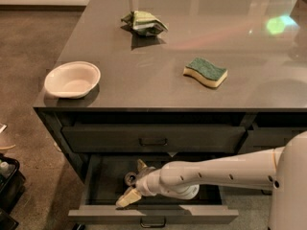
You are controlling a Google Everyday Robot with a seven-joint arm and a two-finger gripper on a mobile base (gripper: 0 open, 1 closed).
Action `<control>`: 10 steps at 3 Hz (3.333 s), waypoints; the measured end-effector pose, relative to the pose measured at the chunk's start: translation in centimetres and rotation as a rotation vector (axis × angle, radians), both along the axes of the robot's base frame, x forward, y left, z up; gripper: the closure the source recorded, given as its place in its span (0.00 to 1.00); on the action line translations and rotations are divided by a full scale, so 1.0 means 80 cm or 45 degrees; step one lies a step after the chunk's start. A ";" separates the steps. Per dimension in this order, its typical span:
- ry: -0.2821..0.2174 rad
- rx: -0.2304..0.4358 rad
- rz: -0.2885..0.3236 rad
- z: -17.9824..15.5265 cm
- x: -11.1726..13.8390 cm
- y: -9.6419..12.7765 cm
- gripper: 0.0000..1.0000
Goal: Pick pepsi can from middle drawer and place on counter
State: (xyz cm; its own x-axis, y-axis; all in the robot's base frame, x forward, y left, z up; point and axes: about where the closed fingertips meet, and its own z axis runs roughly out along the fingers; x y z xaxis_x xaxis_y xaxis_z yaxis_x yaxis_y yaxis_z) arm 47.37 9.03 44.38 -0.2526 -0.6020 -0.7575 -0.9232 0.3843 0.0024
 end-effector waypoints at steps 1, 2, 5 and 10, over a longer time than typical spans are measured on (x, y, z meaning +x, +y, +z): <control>0.000 -0.001 0.001 0.000 0.000 0.000 0.18; 0.000 -0.001 0.001 0.000 0.000 0.000 0.41; 0.000 -0.001 0.001 0.000 0.000 0.000 1.00; -0.160 0.248 0.013 0.205 0.011 -0.133 1.00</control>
Offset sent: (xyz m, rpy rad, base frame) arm 0.0000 0.0001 -0.0003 -0.0007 0.0001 0.0004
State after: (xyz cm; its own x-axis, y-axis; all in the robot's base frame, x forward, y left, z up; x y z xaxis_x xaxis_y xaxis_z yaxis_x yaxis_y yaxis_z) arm 48.22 -1.58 60.76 -0.1439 -0.4435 -0.8846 -0.9248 0.3785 -0.0394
